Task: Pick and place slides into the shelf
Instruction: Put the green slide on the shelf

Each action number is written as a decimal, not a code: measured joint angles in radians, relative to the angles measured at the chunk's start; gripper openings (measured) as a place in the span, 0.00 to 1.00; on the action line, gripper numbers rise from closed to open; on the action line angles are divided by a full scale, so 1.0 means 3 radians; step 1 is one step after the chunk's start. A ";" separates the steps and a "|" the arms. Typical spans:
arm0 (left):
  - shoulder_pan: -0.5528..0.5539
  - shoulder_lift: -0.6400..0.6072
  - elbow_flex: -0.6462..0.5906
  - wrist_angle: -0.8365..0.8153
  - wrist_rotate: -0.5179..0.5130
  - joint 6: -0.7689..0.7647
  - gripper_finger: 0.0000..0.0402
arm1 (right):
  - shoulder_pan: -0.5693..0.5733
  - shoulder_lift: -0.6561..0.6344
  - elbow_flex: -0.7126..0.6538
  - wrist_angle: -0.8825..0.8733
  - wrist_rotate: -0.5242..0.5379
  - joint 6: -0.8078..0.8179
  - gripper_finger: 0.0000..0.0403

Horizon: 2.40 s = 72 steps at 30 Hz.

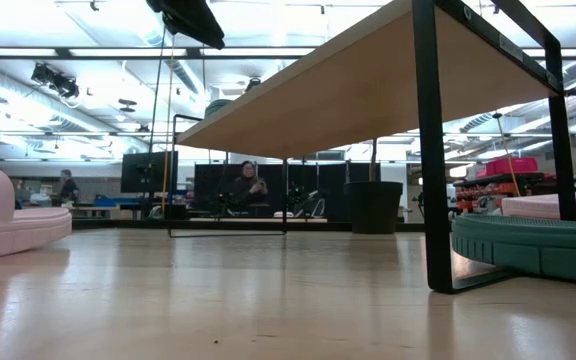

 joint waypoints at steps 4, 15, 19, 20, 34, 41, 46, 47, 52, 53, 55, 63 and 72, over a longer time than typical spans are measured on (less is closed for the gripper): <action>0.0000 0.0000 0.0000 0.0000 0.0002 0.0000 0.40 | -0.0037 0.0015 0.0000 0.0002 -0.0076 -0.0088 0.49; 0.0000 0.0000 0.0000 0.0000 0.0002 0.0000 0.40 | -0.0035 0.0207 0.0001 0.0054 -0.0241 -0.0148 0.49; 0.0000 0.0000 0.0000 0.0001 0.0002 0.0000 0.40 | -0.0036 0.0251 0.0001 0.0135 -0.0318 -0.0145 0.47; 0.0000 0.0000 0.0000 -0.0001 0.0002 0.0000 0.40 | -0.0038 0.0265 0.0002 0.0146 -0.0331 -0.0138 0.45; 0.0000 0.0000 0.0000 -0.0001 0.0001 0.0041 0.36 | -0.0029 0.0180 0.0003 0.0072 -0.0845 0.0123 0.04; 0.0001 0.0000 0.0000 -0.0002 0.0000 0.0084 0.33 | 0.0085 -0.0154 0.0022 0.0002 -0.1231 0.0366 0.02; 0.0001 0.0000 0.0000 -0.0001 0.0000 0.0094 0.31 | 0.0276 -0.0370 0.0275 -0.0362 -0.1392 0.0544 0.02; 0.0007 0.0000 0.0000 -0.0001 0.0000 0.0094 0.31 | 0.0317 -0.0402 0.0341 -0.0461 -0.1415 0.0567 0.02; 0.0010 0.0000 0.0000 0.0000 -0.0003 0.0132 0.32 | 0.0458 -0.0456 0.0731 -0.1074 -0.1387 0.0612 0.02; 0.0010 0.0000 0.0000 0.0000 -0.0003 0.0144 0.32 | 0.0466 -0.0456 0.0811 -0.1201 -0.1364 0.0607 0.02; 0.0010 0.0000 0.0000 0.0004 -0.0002 0.0167 0.32 | 0.0473 -0.0455 0.0960 -0.1428 -0.1278 0.0557 0.02; 0.0010 0.0000 0.0000 0.0034 0.0137 0.0150 0.30 | 0.0304 -0.0455 0.1566 -0.2290 -0.0937 0.0190 0.02; 0.0010 0.0000 0.0000 0.0221 0.0348 0.0009 0.34 | -0.0197 -0.0437 0.2143 -0.2910 -0.0683 -0.0461 0.02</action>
